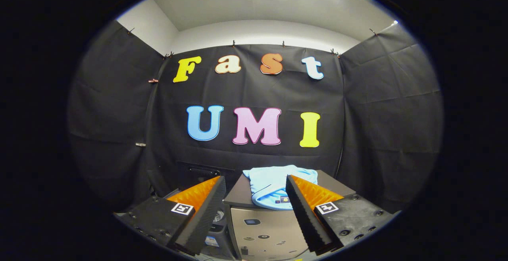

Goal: Put the clothes into the washing machine and then close the washing machine lid.

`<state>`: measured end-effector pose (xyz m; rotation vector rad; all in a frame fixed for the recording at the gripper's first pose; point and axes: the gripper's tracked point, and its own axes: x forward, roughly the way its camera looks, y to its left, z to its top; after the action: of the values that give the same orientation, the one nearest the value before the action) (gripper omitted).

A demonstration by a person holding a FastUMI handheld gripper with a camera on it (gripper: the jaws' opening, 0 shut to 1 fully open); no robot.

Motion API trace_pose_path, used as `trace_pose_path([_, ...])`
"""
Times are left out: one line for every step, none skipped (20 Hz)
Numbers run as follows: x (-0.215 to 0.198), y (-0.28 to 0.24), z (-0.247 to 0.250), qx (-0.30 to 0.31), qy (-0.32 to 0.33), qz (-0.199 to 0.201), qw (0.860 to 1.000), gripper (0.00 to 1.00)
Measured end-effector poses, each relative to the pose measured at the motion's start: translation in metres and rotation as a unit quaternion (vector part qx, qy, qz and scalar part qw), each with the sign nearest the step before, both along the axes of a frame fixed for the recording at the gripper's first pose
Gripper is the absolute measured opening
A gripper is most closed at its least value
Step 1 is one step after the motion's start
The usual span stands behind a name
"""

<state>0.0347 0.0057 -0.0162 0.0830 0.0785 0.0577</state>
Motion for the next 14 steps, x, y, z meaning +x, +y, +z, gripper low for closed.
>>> trace_pose_path([0.005,-0.001,0.002,0.011,0.004,0.004,1.000,0.97])
trace_pose_path([0.012,-0.006,0.003,0.017,0.010,0.004,1.000,0.97])
trace_pose_path([0.020,-0.014,0.002,0.020,0.015,0.003,1.000,0.97])
trace_pose_path([0.028,-0.020,0.001,0.021,0.022,0.002,1.000,0.97])
trace_pose_path([0.038,-0.027,0.001,0.025,0.029,0.003,0.999,0.97])
trace_pose_path([0.048,-0.034,0.002,0.032,0.036,0.003,0.999,0.97])
trace_pose_path([0.060,-0.042,0.001,0.043,0.045,0.003,0.998,0.97])
trace_pose_path([0.074,-0.047,0.000,0.053,0.056,0.006,0.997,0.97])
trace_pose_path([0.089,-0.056,-0.003,0.053,0.069,0.006,0.996,0.97])
trace_pose_path([0.104,-0.066,-0.010,0.044,0.084,0.005,0.995,0.99])
trace_pose_path([0.121,-0.074,-0.018,0.034,0.101,0.003,0.994,0.99])
trace_pose_path([0.135,-0.076,-0.022,0.040,0.113,0.011,0.993,0.98])
trace_pose_path([0.150,-0.076,-0.026,0.061,0.131,0.015,0.989,0.99])
trace_pose_path([0.163,-0.076,-0.034,0.085,0.155,0.015,0.984,0.98])
